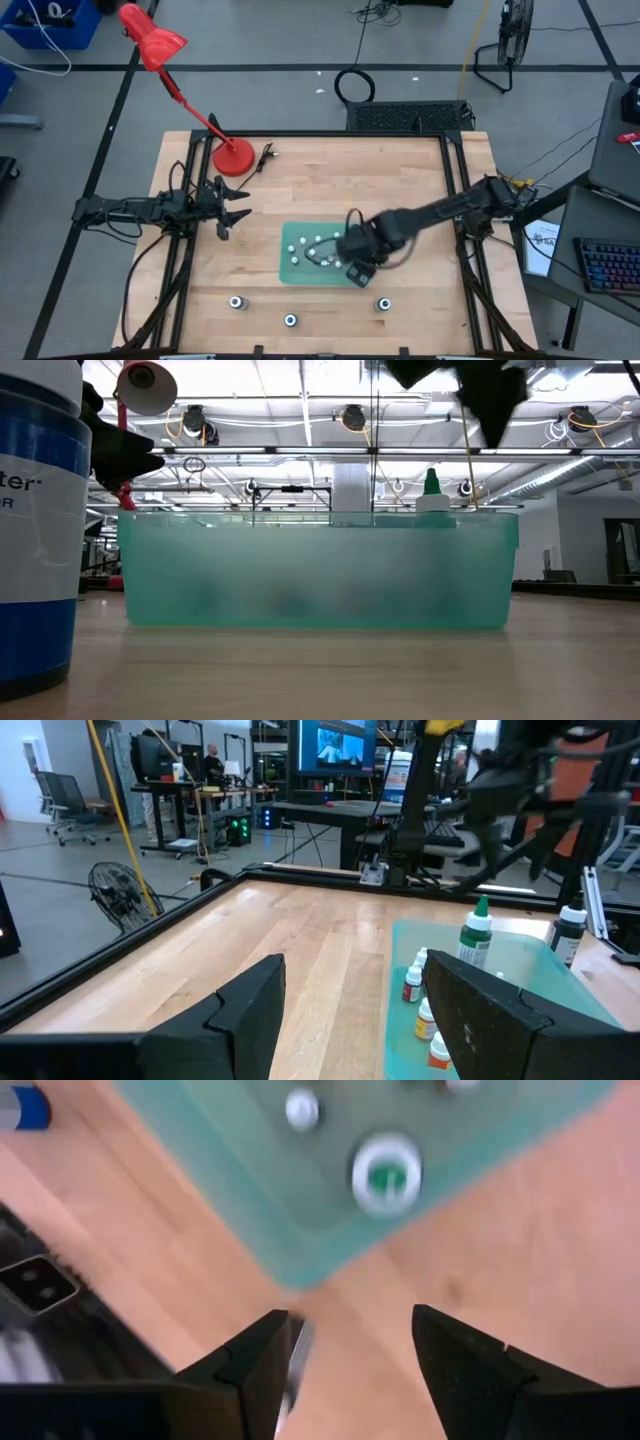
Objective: Pick & Place food coloring
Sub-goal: Put the large black food coloring bottle into the green bin
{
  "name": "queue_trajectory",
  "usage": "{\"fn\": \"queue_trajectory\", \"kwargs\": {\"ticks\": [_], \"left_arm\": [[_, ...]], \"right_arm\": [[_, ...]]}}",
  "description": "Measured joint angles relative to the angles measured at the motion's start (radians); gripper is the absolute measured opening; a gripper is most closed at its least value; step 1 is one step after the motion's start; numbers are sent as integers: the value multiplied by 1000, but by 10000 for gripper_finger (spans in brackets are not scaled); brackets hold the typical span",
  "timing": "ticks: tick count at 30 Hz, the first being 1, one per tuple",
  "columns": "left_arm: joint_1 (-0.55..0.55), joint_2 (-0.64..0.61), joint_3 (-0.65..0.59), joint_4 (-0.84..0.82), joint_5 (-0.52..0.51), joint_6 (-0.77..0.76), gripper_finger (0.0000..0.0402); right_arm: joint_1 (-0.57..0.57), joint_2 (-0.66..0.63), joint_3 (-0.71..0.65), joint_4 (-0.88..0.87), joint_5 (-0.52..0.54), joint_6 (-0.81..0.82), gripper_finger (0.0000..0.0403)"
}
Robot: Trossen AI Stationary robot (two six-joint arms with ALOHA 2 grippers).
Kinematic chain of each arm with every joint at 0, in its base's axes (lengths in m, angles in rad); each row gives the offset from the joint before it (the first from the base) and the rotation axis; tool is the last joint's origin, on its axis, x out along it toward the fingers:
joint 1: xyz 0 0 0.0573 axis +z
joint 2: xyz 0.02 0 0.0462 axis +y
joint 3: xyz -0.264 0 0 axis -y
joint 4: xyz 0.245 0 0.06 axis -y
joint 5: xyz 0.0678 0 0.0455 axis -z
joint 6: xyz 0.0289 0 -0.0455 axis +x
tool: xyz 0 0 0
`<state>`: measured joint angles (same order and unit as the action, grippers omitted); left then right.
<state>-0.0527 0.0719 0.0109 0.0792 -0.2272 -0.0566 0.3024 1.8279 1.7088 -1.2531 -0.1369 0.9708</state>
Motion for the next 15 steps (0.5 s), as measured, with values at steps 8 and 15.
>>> {"fn": "queue_trajectory", "kwargs": {"ticks": [8,15], "left_arm": [[0,0,0,0,0,0,241],[0,0,0,0,0,0,241]], "right_arm": [[190,-34,0,-31,3,314,196],[284,7,0,-7,101,354,196]]}}
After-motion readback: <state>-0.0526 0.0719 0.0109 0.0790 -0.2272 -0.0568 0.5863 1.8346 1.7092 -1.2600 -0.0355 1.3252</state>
